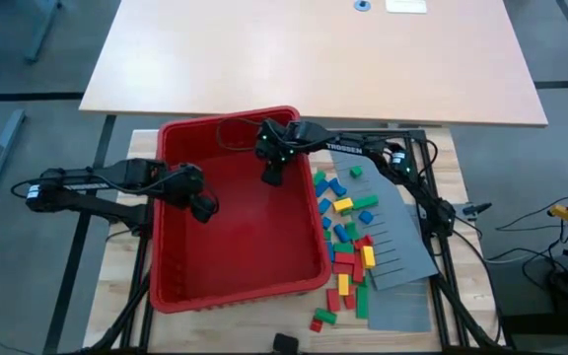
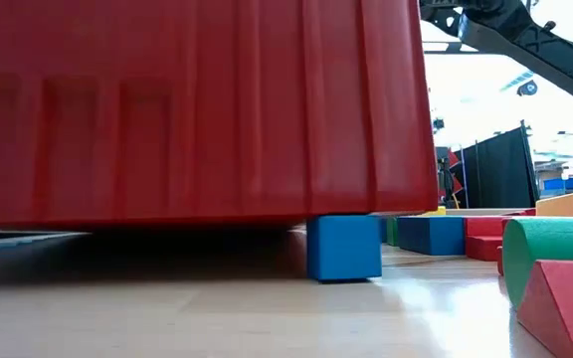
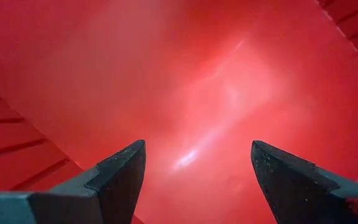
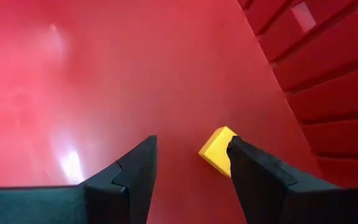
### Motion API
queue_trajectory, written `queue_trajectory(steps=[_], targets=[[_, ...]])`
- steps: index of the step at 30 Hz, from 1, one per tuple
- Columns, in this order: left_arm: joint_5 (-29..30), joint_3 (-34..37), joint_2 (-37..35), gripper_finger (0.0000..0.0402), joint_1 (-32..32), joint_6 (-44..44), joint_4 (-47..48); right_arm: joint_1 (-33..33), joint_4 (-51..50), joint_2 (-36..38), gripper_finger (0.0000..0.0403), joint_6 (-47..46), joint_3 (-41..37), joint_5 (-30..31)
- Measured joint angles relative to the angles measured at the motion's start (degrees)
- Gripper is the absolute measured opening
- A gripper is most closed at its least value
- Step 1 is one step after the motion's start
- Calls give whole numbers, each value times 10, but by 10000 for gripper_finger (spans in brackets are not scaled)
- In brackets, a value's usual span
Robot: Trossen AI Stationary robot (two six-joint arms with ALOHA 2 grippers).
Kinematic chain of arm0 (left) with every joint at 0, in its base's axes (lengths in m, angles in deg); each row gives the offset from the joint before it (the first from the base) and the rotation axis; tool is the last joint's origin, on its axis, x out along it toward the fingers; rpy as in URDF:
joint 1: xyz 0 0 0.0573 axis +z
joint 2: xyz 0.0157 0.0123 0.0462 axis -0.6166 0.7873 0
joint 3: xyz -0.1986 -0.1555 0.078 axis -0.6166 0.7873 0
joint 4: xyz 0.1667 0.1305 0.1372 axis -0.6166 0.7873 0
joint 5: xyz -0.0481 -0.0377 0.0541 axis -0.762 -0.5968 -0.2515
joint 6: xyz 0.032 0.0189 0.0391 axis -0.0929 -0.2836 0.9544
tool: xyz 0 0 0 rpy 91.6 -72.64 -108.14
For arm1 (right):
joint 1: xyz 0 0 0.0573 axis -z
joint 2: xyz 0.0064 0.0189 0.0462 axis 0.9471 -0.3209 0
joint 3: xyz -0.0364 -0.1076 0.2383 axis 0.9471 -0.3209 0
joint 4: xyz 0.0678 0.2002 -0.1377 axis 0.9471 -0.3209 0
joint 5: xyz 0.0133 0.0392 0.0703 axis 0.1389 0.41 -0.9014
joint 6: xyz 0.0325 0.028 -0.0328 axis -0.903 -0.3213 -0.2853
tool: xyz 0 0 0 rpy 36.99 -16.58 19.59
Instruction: Sort blocks
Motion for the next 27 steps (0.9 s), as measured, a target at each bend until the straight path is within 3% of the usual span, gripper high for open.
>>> queue_trajectory(steps=[15,27], targets=[[-32,-1,1,277,0,0,-45,23,-32,-54,176,-55,3,7],[-36,-1,2,277,0,4,-62,26,-77,-55,163,-59,3,11]])
